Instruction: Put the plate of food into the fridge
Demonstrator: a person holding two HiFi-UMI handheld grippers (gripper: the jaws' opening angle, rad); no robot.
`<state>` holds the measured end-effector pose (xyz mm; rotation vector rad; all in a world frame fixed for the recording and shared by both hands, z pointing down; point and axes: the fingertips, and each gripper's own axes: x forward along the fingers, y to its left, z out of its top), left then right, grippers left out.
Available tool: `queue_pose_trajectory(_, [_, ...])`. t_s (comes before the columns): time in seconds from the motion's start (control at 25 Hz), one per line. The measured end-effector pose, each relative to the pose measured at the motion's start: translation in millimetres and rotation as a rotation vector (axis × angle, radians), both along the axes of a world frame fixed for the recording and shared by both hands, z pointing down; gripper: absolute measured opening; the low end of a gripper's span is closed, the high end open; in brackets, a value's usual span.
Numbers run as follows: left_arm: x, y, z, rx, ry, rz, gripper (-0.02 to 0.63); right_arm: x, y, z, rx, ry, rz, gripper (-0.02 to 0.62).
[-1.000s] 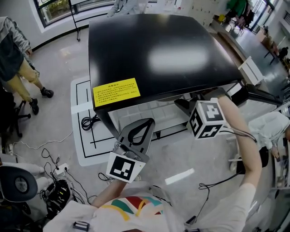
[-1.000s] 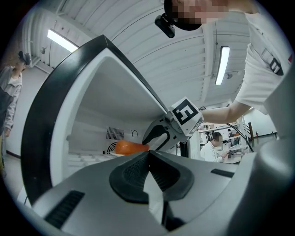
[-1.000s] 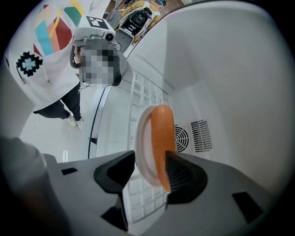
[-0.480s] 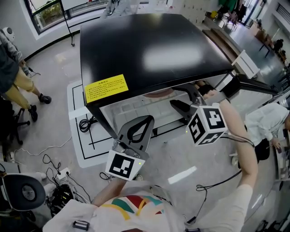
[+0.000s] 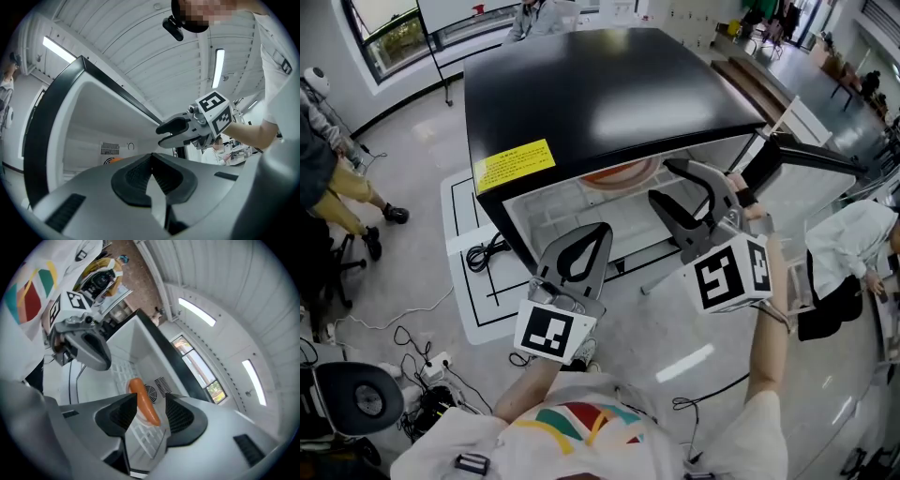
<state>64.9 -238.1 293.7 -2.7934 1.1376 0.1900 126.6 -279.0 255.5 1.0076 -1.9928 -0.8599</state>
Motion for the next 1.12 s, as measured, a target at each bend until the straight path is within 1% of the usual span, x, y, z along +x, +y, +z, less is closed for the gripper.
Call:
queue_pose_trajectory(0.12, [-1,3,-5,0.006,0.007,-0.002,0.006,10,11,-31,0.099,-0.221,0.037,0.187])
queue_pose_trajectory(0.24, [-4,6,-13,0.020,0.019,-0.005,0.006,21,31,-57,0.169,-0.535,0.074,0.186])
queue_pose_trajectory(0.28, [-5,8,-16,0.028,0.022,-0.007,0.006,25,40,-62,0.183,-0.625,0.082,0.186])
queue_pose_trajectory(0.32, [-6,9,-19,0.034,0.025,-0.009,0.006,28,49,-66,0.197,-0.686,0.084,0.186])
queue_pose_trajectory(0.48, [-10,15,-25,0.052,0.028,-0.012,0.006,37,77,-60,0.240,-0.820,0.093,0.186])
queue_pose_trajectory(0.64, [-12,20,-30,0.069,0.036,-0.017,0.006,36,94,-39,0.250,-0.953,0.156,0.178])
queue_pose_trajectory(0.76, [-15,23,-28,0.061,0.041,-0.023,0.006,34,108,-26,0.285,-1.048,0.200,0.109])
queue_pose_trajectory(0.8, [-15,25,-27,0.059,0.040,-0.021,0.006,33,113,-24,0.297,-1.076,0.209,0.075])
queue_pose_trajectory(0.88, [-16,27,-26,0.062,0.038,-0.019,0.006,29,120,-19,0.308,-1.114,0.217,0.004])
queue_pose_trajectory(1.0, [-18,30,-25,0.063,0.037,-0.017,0.006,21,128,-10,0.306,-1.143,0.224,0.002])
queue_pose_trajectory(1.12, [-19,33,-22,0.063,0.037,-0.015,0.006,11,134,-8,0.304,-1.157,0.186,0.002])
